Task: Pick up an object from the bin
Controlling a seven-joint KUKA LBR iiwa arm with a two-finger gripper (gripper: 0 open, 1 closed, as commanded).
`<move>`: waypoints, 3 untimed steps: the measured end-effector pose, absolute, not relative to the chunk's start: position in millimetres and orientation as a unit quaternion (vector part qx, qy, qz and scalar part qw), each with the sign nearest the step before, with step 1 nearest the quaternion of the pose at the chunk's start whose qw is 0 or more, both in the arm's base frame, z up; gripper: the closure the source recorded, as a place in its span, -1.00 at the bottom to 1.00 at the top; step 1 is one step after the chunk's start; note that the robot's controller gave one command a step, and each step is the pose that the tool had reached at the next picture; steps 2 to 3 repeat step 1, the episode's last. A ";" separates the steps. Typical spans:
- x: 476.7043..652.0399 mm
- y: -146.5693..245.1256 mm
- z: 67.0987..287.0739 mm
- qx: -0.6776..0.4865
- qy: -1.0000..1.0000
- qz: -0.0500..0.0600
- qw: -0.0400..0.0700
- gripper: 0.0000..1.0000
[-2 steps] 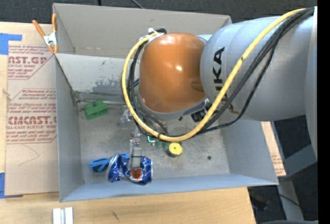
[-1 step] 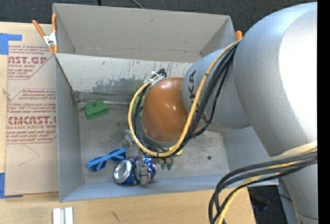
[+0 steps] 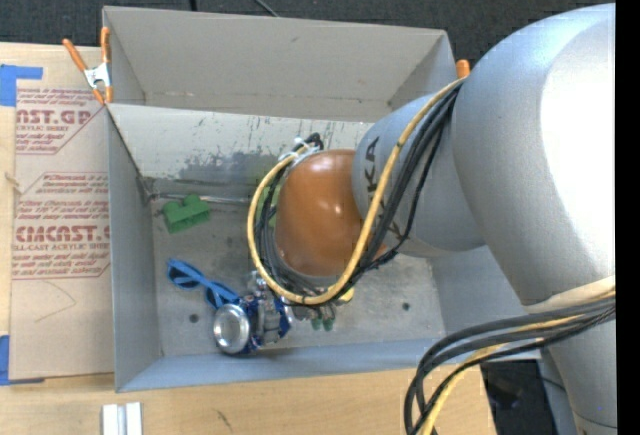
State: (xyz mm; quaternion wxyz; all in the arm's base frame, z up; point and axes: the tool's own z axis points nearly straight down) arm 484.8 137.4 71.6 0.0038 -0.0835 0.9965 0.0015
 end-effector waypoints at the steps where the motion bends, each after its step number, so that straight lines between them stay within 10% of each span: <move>1: 511.4 168.1 256.7 -0.097 0.995 0.001 0.005 1.00; 3: 511.4 168.1 256.7 -0.097 0.995 0.001 0.005 1.00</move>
Offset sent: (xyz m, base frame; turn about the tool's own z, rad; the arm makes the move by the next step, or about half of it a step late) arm 0.0244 0.0295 0.1807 -0.0263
